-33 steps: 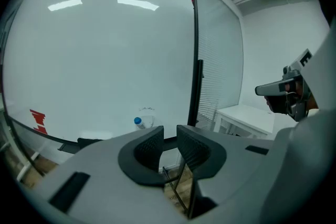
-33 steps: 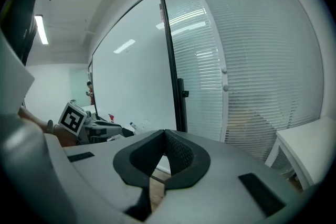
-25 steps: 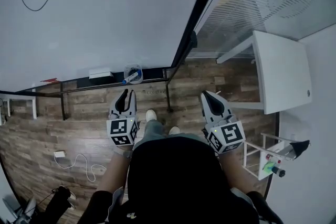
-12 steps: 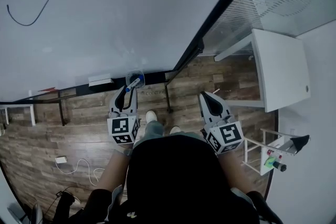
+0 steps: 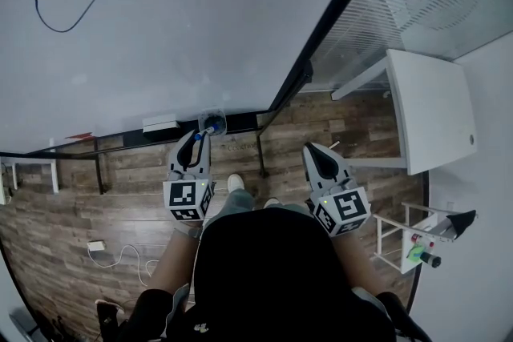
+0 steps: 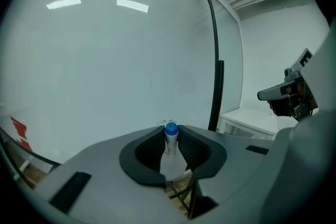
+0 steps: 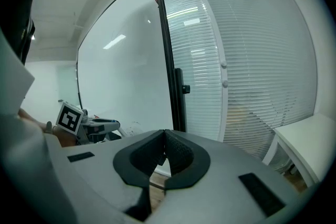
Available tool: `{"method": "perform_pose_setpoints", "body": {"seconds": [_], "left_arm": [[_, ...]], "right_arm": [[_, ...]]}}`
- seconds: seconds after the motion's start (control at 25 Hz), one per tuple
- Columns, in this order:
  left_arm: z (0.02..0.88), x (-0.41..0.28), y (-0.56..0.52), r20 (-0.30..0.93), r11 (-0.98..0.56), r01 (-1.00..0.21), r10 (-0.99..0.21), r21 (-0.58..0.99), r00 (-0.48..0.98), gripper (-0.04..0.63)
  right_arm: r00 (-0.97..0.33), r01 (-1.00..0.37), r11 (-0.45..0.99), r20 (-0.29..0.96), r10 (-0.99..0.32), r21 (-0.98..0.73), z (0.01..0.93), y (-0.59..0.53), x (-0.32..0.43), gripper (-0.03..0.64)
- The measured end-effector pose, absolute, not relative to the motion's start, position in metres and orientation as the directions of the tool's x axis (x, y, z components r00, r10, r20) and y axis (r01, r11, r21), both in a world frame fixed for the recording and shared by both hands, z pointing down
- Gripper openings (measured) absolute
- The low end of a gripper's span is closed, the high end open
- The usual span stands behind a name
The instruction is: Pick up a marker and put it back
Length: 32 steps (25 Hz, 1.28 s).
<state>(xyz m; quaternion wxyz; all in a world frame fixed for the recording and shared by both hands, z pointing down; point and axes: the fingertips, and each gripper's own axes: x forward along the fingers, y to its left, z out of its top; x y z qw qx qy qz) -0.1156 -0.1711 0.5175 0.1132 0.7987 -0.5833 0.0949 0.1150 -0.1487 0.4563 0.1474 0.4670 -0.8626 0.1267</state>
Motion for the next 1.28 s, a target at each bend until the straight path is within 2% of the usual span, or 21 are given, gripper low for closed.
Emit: {"method": "perform_pose_setpoints", "body": {"seconds": [0.56,1.28], "left_arm": [[0.440,-0.135,-0.131,0.141,-0.222,-0.975,-0.964,0.034,0.224,0.087],[0.447,-0.193,-0.028,0.183,0.017,-1.000,-0.983,0.002,-0.016,0.086]], "right_arm": [[-0.652,-0.744,0.659,0.334,-0.681,-0.110,0.446,-0.137,0.082,0.028],[-0.846,-0.478,0.871,0.327,-0.421,-0.113,0.445,-0.101,-0.008,0.028]]}}
